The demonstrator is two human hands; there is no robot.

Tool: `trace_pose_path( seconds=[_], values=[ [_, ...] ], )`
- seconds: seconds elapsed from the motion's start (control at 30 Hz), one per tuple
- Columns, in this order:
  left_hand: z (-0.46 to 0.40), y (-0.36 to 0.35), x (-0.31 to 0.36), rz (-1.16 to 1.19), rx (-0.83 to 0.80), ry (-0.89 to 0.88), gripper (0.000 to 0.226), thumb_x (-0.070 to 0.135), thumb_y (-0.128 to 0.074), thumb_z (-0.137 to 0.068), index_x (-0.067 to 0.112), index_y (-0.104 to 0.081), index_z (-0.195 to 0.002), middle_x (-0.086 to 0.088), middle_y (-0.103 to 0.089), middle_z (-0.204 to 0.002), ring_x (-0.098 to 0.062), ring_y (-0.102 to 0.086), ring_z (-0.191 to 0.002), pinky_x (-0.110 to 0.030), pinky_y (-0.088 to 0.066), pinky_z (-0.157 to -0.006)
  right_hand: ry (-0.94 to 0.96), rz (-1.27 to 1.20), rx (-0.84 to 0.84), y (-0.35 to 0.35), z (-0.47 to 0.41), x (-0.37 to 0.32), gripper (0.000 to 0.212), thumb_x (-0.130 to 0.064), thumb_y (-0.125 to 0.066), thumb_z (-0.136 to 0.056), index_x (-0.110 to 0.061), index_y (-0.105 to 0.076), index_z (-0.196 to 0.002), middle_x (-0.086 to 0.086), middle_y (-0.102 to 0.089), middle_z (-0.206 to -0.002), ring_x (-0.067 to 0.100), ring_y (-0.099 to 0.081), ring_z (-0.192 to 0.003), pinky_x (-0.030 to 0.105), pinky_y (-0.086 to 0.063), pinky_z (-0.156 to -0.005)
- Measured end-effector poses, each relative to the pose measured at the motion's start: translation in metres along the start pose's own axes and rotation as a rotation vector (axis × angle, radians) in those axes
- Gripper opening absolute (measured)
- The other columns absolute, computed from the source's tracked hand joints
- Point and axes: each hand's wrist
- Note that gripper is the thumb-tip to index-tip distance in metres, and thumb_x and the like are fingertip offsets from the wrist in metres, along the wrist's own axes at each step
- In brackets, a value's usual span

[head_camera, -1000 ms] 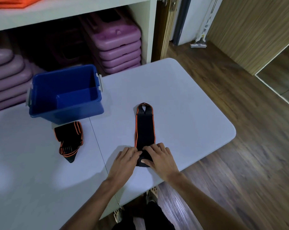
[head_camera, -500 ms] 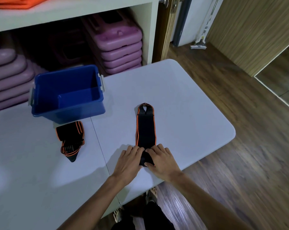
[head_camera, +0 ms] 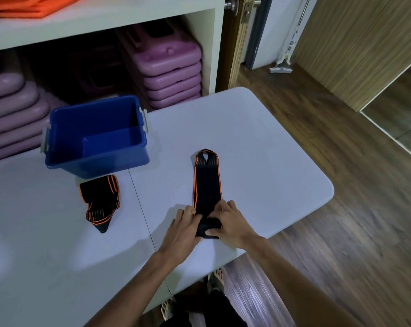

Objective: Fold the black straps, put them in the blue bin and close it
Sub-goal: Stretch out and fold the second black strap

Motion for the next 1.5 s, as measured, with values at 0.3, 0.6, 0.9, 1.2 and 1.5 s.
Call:
trace_pose_path(
  seconds=[0.3, 0.6, 0.9, 1.2, 1.5],
  values=[
    [0.000, -0.001, -0.002, -0.204, 0.094, -0.126, 0.061, 0.036, -0.090, -0.052, 0.018, -0.067, -0.105, 0.003, -0.066, -0.084, -0.017, -0.065, -0.073, -0.029, -0.054, -0.062, -0.058, -0.255, 0.087, -0.005, 0.004, 0.002, 0.043, -0.030, -0.068, -0.083, -0.025, -0.051, -0.123, -0.004, -0.060, -0.110, 0.014, -0.041, -0.105, 0.029, -0.043, -0.089],
    [-0.008, 0.014, -0.005, -0.213, 0.009, -0.144, 0.057, 0.036, -0.067, -0.083, 0.010, -0.052, -0.131, -0.007, -0.062, -0.103, -0.026, -0.062, -0.090, -0.036, -0.050, -0.074, -0.013, -0.052, 0.152, -0.009, 0.009, 0.006, 0.035, -0.039, -0.043, -0.100, -0.026, -0.054, -0.131, -0.006, -0.053, -0.123, 0.019, -0.039, -0.108, 0.034, -0.041, -0.094],
    [-0.015, 0.010, -0.004, -0.295, 0.049, -0.152, 0.070, 0.029, -0.085, -0.061, 0.006, -0.061, -0.122, -0.015, -0.055, -0.134, -0.029, -0.051, -0.127, -0.042, -0.051, -0.091, -0.006, 0.068, 0.021, 0.013, -0.013, 0.007, 0.033, -0.036, -0.035, -0.103, -0.025, -0.060, -0.123, -0.002, -0.052, -0.119, 0.023, -0.038, -0.106, 0.037, -0.039, -0.092],
    [-0.022, 0.006, -0.011, -0.238, 0.041, -0.160, 0.062, 0.035, -0.082, -0.067, 0.013, -0.059, -0.120, -0.008, -0.066, -0.117, -0.024, -0.065, -0.103, -0.040, -0.053, -0.085, 0.116, -0.009, 0.245, 0.011, -0.011, 0.010, 0.028, -0.043, -0.051, -0.094, -0.027, -0.060, -0.115, -0.010, -0.057, -0.112, 0.014, -0.042, -0.099, 0.034, -0.044, -0.090],
    [-0.025, 0.005, -0.012, 0.107, 0.012, -0.073, 0.042, 0.036, -0.046, -0.098, 0.010, -0.048, -0.131, -0.003, -0.040, -0.128, -0.020, -0.046, -0.114, -0.029, -0.043, -0.093, 0.236, 0.193, 0.078, 0.013, -0.013, 0.026, 0.051, -0.041, -0.052, -0.094, -0.026, -0.046, -0.142, -0.004, -0.048, -0.123, 0.019, -0.039, -0.113, 0.034, -0.040, -0.094]
  ],
)
Point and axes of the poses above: each hand's wrist, its own z-axis away from the middle knuckle, its own y-axis out of the back of the hand, x = y × z
